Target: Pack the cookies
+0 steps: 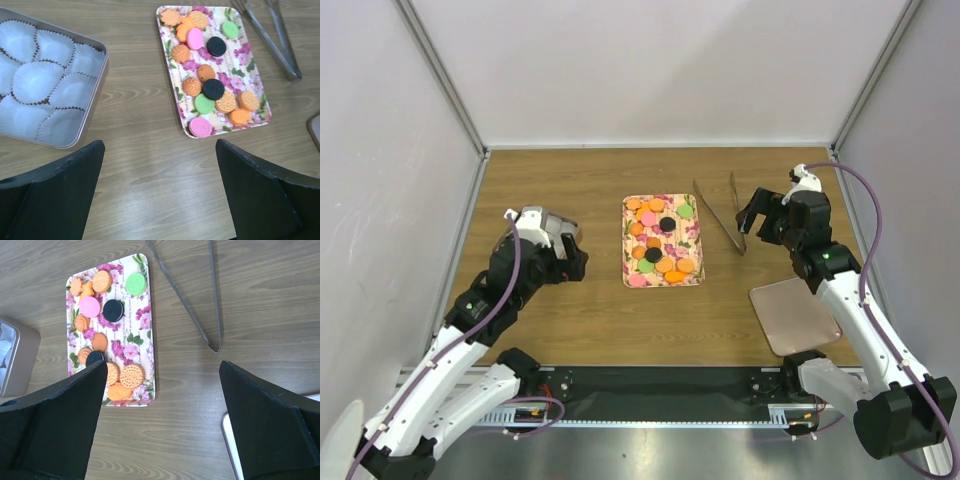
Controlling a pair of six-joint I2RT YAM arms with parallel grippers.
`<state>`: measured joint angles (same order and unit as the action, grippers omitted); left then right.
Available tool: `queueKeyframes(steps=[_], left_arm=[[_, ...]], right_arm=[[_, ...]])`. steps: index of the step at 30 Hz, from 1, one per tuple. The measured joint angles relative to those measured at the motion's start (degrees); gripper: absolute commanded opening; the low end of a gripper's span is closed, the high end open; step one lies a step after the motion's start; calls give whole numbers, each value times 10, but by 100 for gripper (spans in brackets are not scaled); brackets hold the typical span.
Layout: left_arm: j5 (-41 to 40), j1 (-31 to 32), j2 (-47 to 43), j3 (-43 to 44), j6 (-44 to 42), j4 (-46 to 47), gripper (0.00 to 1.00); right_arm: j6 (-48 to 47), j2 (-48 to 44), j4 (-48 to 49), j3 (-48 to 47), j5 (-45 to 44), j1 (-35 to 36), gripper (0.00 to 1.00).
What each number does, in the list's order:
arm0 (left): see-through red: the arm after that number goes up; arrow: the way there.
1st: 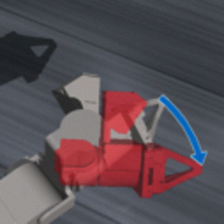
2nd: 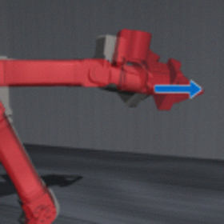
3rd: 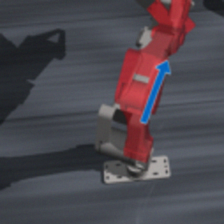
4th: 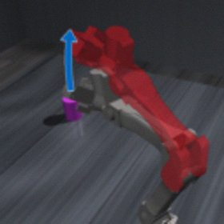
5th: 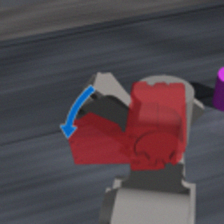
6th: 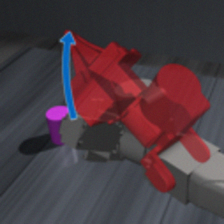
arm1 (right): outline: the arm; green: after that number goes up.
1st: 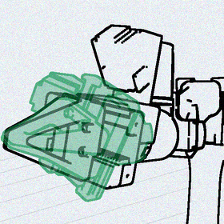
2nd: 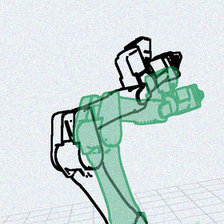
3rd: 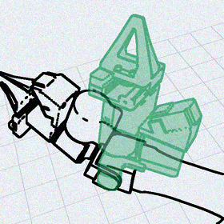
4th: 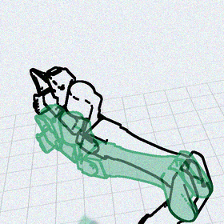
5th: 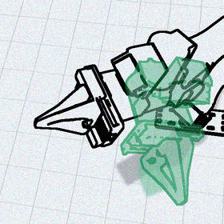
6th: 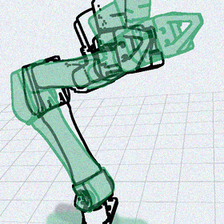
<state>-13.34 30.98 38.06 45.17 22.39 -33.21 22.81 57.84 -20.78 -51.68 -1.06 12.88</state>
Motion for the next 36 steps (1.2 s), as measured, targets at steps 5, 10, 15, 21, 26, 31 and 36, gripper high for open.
queueKeyframes(steps=[5,10,15,21,26,31,36], left_arm=[[28,0,-30,0,-5,1,100],[40,0,-42,-1,-7,8,100],[46,0,-32,-1,-10,7,100],[47,0,-31,-1,-10,0,100],[50,0,-26,-2,-9,-4,100],[58,0,-17,-2,-10,-4,100],[66,0,-15,-2,-10,-4,100]], right_arm=[[-7,10,-4,-3,1,0,100],[-20,61,-12,-29,1,0,100],[-55,200,-15,-134,17,-23,94],[-94,418,-24,-308,15,-64,88],[-118,556,-66,-462,-7,-65,75],[-131,636,-115,-549,-35,-59,71],[-142,680,-138,-567,-57,-45,63]])
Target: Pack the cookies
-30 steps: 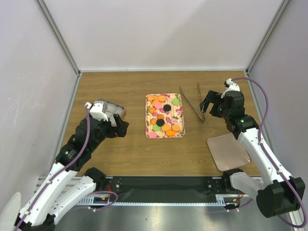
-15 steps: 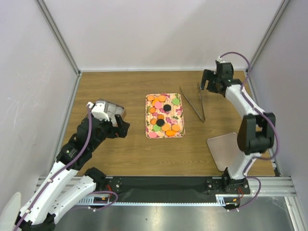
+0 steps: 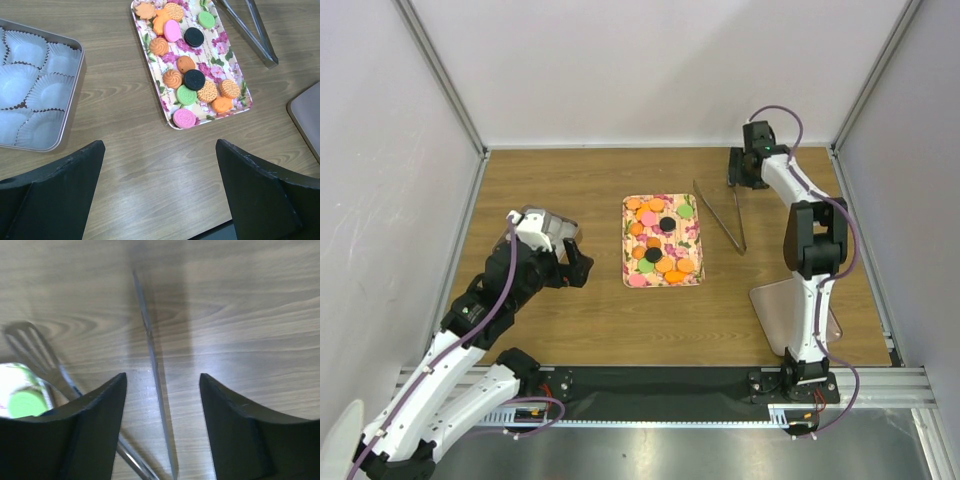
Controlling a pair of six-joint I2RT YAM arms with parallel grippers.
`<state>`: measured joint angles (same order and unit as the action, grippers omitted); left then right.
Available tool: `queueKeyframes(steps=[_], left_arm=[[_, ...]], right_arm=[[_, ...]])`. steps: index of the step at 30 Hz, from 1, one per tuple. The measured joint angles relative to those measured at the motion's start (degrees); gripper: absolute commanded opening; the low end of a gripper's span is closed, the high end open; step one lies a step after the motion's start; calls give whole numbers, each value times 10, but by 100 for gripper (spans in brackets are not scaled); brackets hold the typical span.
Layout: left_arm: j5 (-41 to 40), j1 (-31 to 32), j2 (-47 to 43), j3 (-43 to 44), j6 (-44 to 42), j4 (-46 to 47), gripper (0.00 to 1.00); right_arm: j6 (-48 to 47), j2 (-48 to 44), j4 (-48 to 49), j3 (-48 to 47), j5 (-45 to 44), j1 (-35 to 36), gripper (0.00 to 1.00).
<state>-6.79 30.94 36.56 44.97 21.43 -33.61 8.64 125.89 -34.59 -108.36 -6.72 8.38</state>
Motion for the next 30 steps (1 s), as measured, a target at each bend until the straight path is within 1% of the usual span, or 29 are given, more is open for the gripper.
queueKeyframes(steps=[3,5,8,11,13,14,15,16,17,20,24,27,30], left_arm=[[3,0,3,0,0,0,100],[6,0,5,0,0,0,100],[10,0,6,0,0,0,100],[10,0,6,0,0,0,100],[12,0,10,0,0,0,100],[12,0,11,0,0,0,100],[15,0,14,0,0,1,100],[17,0,16,0,0,1,100],[20,0,19,0,0,2,100],[42,0,35,0,1,10,100],[90,-1,68,14,9,25,100],[142,-4,100,43,25,45,100],[203,-14,128,70,53,100,100]], right_arm=[[-4,27,-11,0,-12,13,57],[-3,43,-16,0,-17,19,55],[-3,62,-23,0,-21,27,50],[-2,66,-24,-1,-26,26,40],[-3,66,-25,-3,-28,23,30],[-3,67,-26,-6,-28,21,21],[-4,70,-30,-11,-29,19,16],[-2,74,-35,-21,-28,17,3],[-3,76,-38,-27,-29,14,0],[7,81,-48,-45,-17,3,0],[26,66,-50,-42,41,-21,0],[60,17,-41,-15,117,-49,0],[110,-76,-2,47,197,-75,0]])
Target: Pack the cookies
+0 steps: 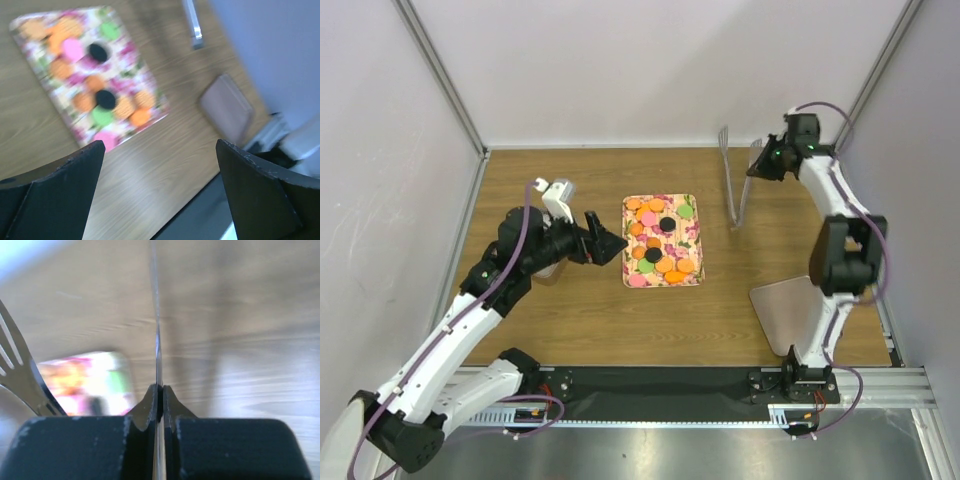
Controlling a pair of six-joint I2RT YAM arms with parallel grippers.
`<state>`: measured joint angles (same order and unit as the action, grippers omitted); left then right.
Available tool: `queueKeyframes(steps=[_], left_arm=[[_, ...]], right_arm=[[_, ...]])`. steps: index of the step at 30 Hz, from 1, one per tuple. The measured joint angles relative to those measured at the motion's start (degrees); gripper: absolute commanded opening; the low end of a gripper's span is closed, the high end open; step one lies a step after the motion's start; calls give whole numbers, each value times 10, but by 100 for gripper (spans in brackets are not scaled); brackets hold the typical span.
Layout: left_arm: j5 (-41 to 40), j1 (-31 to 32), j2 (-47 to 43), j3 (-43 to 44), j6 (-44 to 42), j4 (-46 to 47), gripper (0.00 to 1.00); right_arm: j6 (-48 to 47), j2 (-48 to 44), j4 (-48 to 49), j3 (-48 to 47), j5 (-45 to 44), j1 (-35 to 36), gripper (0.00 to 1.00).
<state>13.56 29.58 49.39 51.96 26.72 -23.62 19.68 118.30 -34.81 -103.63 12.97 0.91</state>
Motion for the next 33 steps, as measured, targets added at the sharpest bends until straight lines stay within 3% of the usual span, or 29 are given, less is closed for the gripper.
queueKeyframes(steps=[6,10,18,26,33], left_arm=[[115,-19,63,15,79,137,100],[182,-23,105,13,141,241,100],[247,-24,130,-12,234,398,100],[256,-24,130,-17,251,428,100],[263,-24,133,-32,287,472,100]], right_arm=[[167,-254,207,216,137,19,0],[275,-330,325,286,171,90,0],[411,-339,455,318,164,212,0],[476,-339,573,342,136,271,0],[522,-339,708,436,89,311,0]])
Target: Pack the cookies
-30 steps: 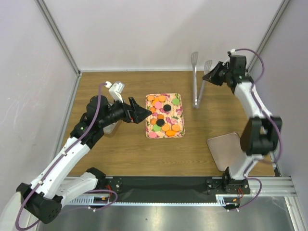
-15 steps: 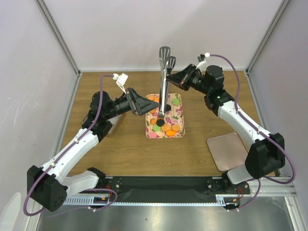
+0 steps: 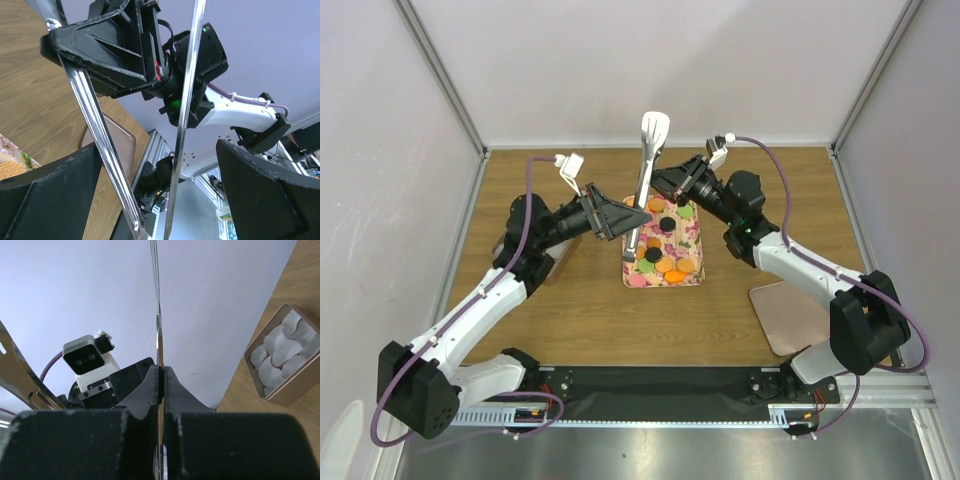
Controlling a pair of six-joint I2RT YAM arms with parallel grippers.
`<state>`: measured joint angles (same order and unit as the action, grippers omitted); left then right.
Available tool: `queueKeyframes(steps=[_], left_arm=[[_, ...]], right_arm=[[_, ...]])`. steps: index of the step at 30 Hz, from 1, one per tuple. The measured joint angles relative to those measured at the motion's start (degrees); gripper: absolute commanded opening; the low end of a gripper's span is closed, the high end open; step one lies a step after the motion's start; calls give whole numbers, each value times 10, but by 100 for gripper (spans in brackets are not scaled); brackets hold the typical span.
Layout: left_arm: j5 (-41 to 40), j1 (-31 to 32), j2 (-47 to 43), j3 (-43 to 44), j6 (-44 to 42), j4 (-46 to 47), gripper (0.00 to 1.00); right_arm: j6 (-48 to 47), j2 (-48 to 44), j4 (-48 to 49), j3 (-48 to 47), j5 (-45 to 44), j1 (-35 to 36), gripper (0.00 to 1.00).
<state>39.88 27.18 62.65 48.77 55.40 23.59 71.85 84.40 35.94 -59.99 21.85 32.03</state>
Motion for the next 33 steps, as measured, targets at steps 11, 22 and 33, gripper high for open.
queueKeyframes(steps=[11,22,33], left_arm=[[12,0,3,-22,31,39,91],[13,0,2,-26,35,50,76],[9,0,-6,-26,34,41,64]], right_arm=[[34,1,154,49,-82,43,0],[46,5,223,77,-121,58,0],[39,5,231,87,-129,60,0]])
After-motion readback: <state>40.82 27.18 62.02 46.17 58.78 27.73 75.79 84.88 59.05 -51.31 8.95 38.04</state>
